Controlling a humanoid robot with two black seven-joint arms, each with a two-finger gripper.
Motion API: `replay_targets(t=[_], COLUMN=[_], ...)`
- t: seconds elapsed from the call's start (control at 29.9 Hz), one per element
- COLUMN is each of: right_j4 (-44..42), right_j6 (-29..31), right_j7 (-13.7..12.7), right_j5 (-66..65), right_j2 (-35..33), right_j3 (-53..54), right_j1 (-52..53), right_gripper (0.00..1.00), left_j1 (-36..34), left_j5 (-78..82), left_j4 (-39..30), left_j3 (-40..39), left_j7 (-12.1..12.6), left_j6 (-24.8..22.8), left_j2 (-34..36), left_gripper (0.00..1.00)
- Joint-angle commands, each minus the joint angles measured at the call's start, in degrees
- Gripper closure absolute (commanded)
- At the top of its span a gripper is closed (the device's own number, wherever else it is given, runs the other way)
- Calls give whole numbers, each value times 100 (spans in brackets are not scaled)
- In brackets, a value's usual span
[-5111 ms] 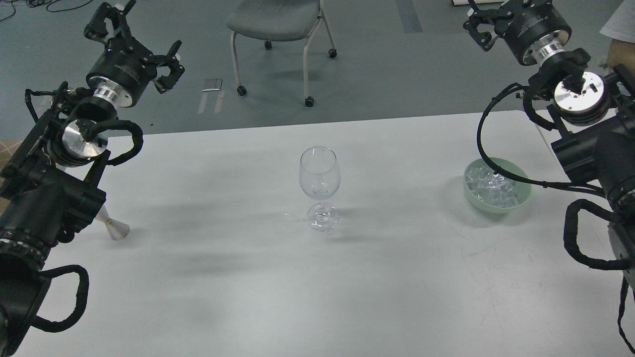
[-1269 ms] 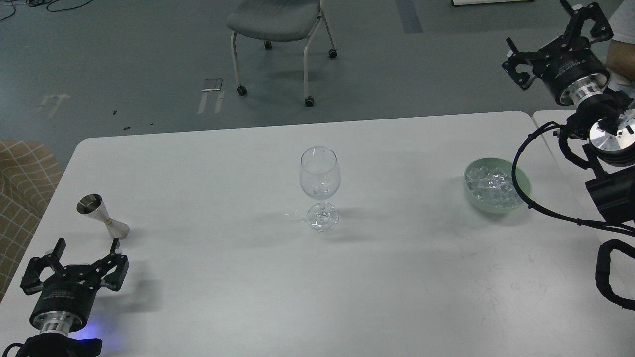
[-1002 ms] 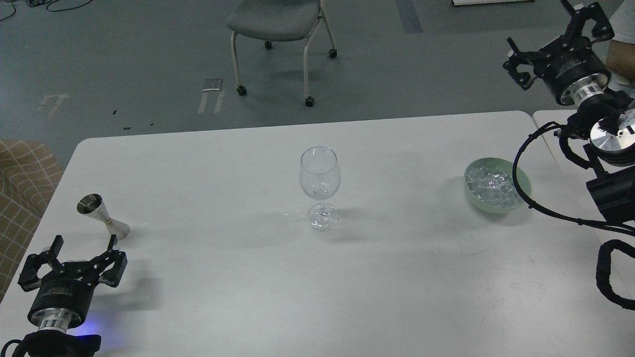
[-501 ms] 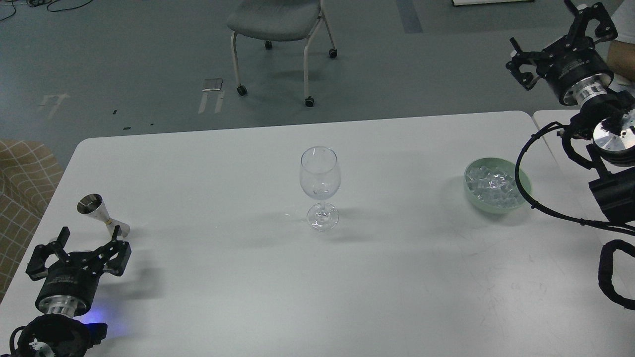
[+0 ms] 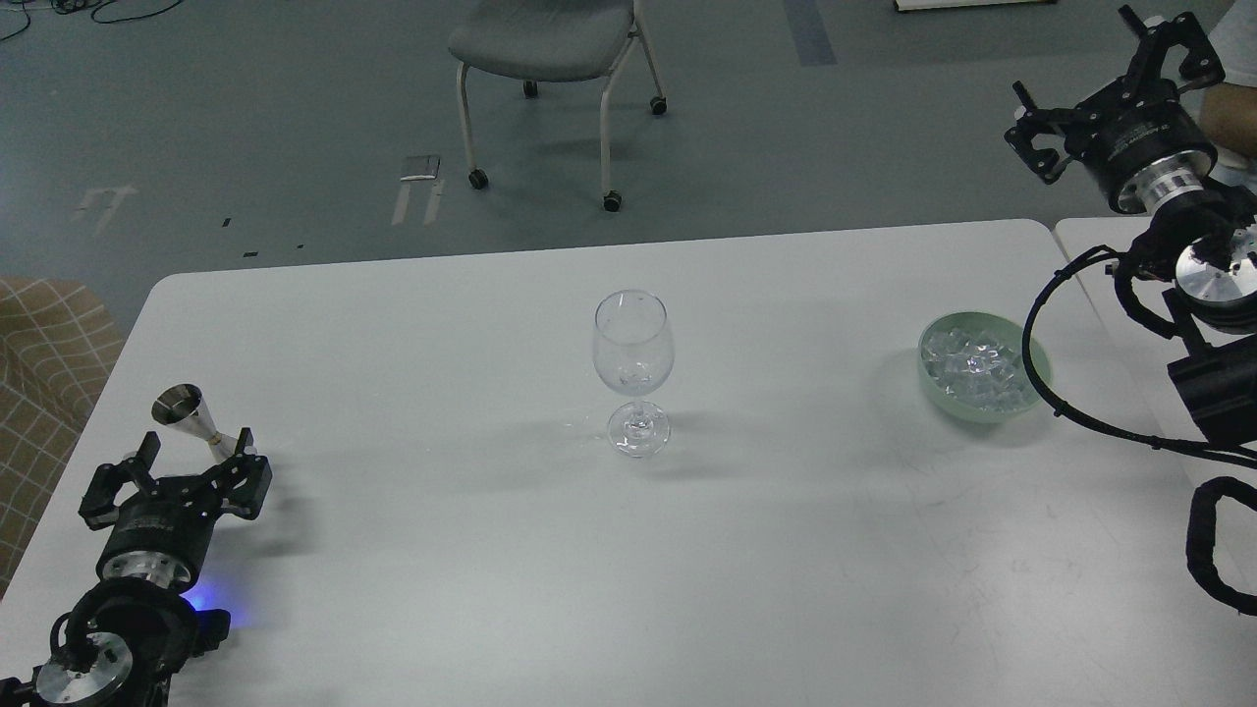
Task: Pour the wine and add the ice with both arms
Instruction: 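Close the left gripper around the jigger and lift it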
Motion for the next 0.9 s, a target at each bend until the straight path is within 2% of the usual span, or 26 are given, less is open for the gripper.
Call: replay_targets(t=[0.0,0.07,0.13,0.27,0.4,0.53,0.77,0.84,0.87], right_j4=[-12,-12,-12,-12,-12,-20,-20,-20,-20], right_j6=[2,-6,-7,-7,-50,-59,-59,-59,-59], right_j7=[0,0,0,0,0,0,0,0,0], right_j5=[-2,-2,-11,-11,-11,-11,-11,-11,-20], right_j2=[1,1,1,1,1,1,1,1,1], right_j3=[0,0,0,0,0,0,0,0,-8], right_j1=[0,0,-9,0,0,-9,-18,-18,-18], right_gripper=[0,0,0,0,0,0,0,0,0], left_j1=[-165,-278,-462,-586,-613,-613,-613,-613,-613], left_j5=[-5,3,21,4,4,-5,-5,-5,-5], left_j4=[178,318,511,591,608,661,705,766,810], left_j3=[7,16,16,16,16,7,-11,-20,-28], left_j7=[2,10,2,2,19,107,116,116,116], left_j6=[-17,-17,-34,-70,-96,-122,-298,-325,-368], left_j2=[7,7,15,24,94,103,112,112,112], left_gripper=[11,11,19,23,37,47,50,52,56])
